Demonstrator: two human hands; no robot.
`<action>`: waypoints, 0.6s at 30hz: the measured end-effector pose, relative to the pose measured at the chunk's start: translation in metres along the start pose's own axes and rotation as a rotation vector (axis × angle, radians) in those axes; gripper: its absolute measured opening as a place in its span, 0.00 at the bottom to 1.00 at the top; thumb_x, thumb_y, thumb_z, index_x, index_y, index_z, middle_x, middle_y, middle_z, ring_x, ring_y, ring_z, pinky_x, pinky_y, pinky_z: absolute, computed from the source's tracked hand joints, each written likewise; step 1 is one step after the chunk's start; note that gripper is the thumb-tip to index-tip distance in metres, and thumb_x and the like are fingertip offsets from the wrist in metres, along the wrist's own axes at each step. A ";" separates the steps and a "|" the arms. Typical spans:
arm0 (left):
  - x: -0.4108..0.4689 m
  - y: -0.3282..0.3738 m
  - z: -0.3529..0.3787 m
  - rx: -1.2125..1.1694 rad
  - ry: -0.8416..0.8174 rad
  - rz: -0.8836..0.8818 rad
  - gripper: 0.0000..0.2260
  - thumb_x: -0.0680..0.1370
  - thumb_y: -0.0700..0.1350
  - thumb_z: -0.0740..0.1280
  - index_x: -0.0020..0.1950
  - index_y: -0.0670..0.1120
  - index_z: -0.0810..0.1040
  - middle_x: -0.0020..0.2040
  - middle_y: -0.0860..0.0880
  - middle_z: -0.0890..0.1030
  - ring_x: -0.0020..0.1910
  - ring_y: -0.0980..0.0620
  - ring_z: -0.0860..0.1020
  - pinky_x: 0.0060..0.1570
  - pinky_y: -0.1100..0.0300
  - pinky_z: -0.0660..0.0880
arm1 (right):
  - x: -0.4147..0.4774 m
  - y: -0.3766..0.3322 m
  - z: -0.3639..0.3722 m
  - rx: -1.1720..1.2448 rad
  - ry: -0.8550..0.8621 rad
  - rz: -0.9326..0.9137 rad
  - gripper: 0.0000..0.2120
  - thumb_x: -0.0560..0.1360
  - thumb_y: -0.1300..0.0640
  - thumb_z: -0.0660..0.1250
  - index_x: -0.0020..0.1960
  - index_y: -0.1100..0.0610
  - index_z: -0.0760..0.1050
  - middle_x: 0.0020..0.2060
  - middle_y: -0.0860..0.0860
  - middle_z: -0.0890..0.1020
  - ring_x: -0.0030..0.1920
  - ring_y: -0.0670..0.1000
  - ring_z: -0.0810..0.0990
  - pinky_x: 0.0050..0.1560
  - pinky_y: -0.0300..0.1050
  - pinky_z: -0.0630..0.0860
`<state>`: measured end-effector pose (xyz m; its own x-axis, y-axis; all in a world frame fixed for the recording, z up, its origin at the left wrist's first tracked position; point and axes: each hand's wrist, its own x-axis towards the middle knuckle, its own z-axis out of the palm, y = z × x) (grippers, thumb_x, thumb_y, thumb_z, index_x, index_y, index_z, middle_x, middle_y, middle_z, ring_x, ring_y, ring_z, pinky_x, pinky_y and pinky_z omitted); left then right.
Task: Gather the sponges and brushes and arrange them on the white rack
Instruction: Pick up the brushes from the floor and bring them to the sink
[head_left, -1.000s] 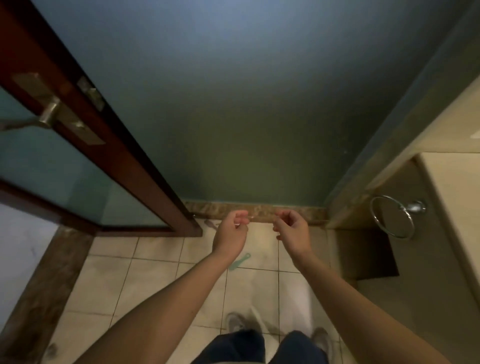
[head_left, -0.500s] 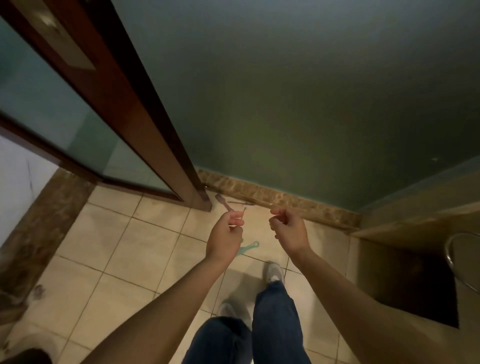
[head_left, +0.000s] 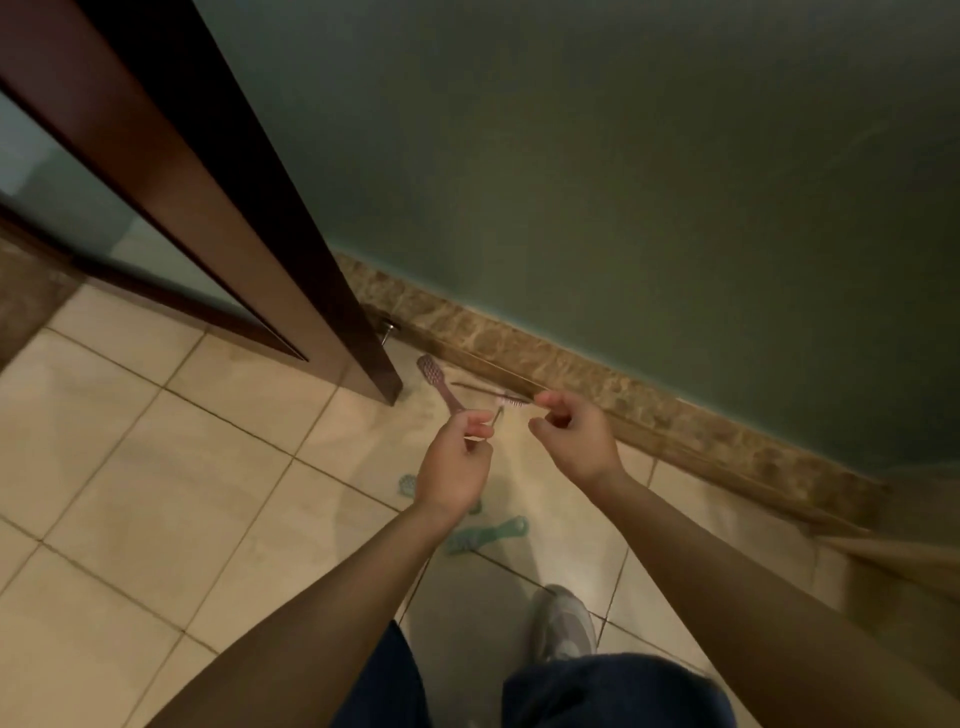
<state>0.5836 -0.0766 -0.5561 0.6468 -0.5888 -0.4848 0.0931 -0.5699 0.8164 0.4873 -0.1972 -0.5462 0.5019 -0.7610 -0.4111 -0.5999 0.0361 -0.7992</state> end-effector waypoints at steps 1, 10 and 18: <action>0.014 -0.014 0.008 -0.002 0.000 0.003 0.15 0.77 0.37 0.63 0.56 0.57 0.74 0.50 0.58 0.78 0.52 0.60 0.77 0.50 0.66 0.72 | 0.016 0.014 0.008 -0.022 -0.007 -0.013 0.11 0.72 0.62 0.70 0.52 0.50 0.77 0.39 0.50 0.79 0.37 0.46 0.75 0.46 0.43 0.75; 0.117 -0.086 0.044 0.042 0.009 0.039 0.15 0.78 0.38 0.65 0.53 0.60 0.72 0.51 0.57 0.78 0.52 0.56 0.77 0.56 0.60 0.73 | 0.113 0.102 0.061 -0.211 -0.102 -0.071 0.15 0.73 0.59 0.70 0.59 0.53 0.78 0.34 0.42 0.74 0.35 0.43 0.74 0.42 0.38 0.67; 0.176 -0.109 0.060 0.353 -0.121 -0.001 0.18 0.77 0.40 0.63 0.66 0.51 0.71 0.61 0.50 0.74 0.58 0.50 0.76 0.62 0.52 0.72 | 0.153 0.144 0.088 -0.410 -0.079 -0.086 0.23 0.73 0.55 0.67 0.68 0.48 0.72 0.55 0.50 0.82 0.56 0.54 0.80 0.50 0.43 0.74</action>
<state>0.6420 -0.1526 -0.7489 0.5506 -0.6398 -0.5362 -0.1870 -0.7205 0.6677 0.5324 -0.2516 -0.7622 0.5974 -0.6973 -0.3961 -0.7442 -0.2981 -0.5977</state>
